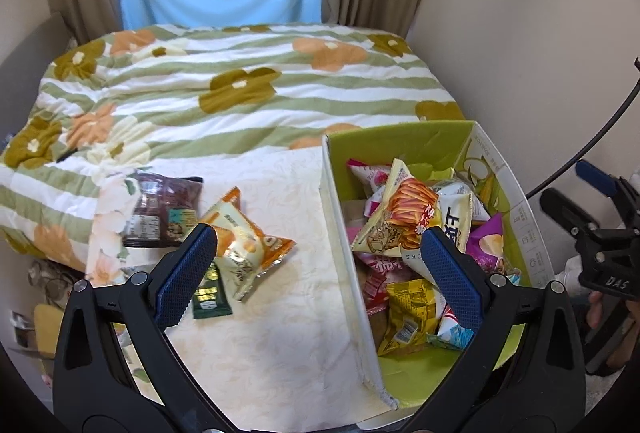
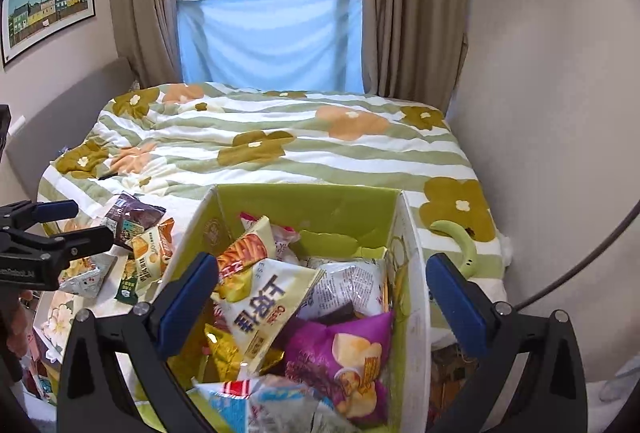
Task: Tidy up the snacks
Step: 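Move both tools back over the remaining snacks on the table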
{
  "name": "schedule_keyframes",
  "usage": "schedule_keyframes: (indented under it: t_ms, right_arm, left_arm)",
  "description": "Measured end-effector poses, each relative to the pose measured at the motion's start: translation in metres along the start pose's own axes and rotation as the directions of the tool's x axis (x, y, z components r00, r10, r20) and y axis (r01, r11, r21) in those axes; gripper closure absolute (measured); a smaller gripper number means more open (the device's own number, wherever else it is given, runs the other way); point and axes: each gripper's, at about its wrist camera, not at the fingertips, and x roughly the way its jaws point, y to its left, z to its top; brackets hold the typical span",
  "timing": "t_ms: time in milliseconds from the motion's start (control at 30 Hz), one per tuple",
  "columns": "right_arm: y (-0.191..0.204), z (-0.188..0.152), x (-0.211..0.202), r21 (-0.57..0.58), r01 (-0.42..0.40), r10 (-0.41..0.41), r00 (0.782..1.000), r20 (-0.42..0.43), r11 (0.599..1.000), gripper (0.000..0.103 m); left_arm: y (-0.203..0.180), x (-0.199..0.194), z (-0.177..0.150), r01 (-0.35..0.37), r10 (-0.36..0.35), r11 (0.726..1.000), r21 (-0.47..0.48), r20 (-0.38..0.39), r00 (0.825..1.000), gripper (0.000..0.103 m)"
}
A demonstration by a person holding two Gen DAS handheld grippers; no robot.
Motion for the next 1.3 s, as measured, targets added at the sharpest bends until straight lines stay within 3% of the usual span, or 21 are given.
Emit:
schedule_keyframes:
  t_ms: [133, 267, 367, 633, 900, 1033, 1200, 1300]
  right_arm:
    - [0.013, 0.008, -0.018, -0.029, -0.004, 0.005, 0.999, 0.039, 1.0, 0.0]
    - [0.026, 0.015, -0.025, -0.002, -0.113, 0.113, 0.992, 0.054, 0.994, 0.0]
    - [0.043, 0.018, -0.028, 0.016, -0.143, 0.141, 0.987, 0.077, 0.99, 0.0]
    - [0.119, 0.017, -0.021, -0.031, -0.226, 0.227, 0.973, 0.039, 0.974, 0.0]
    - [0.207, 0.004, 0.019, -0.036, -0.228, 0.225, 0.972, -0.071, 0.973, 0.0]
    - [0.234, -0.001, 0.044, -0.03, -0.217, 0.212, 0.97, -0.115, 0.976, 0.0]
    - [0.258, -0.012, 0.076, -0.028, -0.191, 0.184, 0.968, -0.172, 0.981, 0.0]
    - [0.269, -0.019, 0.094, -0.001, -0.202, 0.197, 0.956, -0.219, 0.979, 0.0]
  left_arm:
    - [0.01, -0.026, -0.007, -0.048, 0.048, 0.999, -0.002, 0.043, 0.998, 0.002]
    - [0.03, -0.048, -0.014, -0.092, 0.093, 0.995, -0.031, 0.064, 0.994, 0.002]
    - [0.054, -0.063, -0.022, -0.129, 0.133, 0.99, -0.059, 0.079, 0.988, 0.002]
    - [0.143, -0.073, -0.044, -0.183, 0.188, 0.973, -0.143, 0.022, 0.982, 0.002]
    - [0.223, -0.047, -0.063, -0.158, 0.139, 0.972, -0.172, -0.118, 0.983, 0.002]
    - [0.253, -0.019, -0.074, -0.11, 0.069, 0.972, -0.207, -0.196, 0.978, 0.002]
    - [0.276, 0.016, -0.086, -0.054, -0.019, 0.966, -0.251, -0.28, 0.96, 0.002]
    - [0.287, 0.037, -0.09, -0.039, -0.061, 0.952, -0.303, -0.313, 0.948, 0.002]
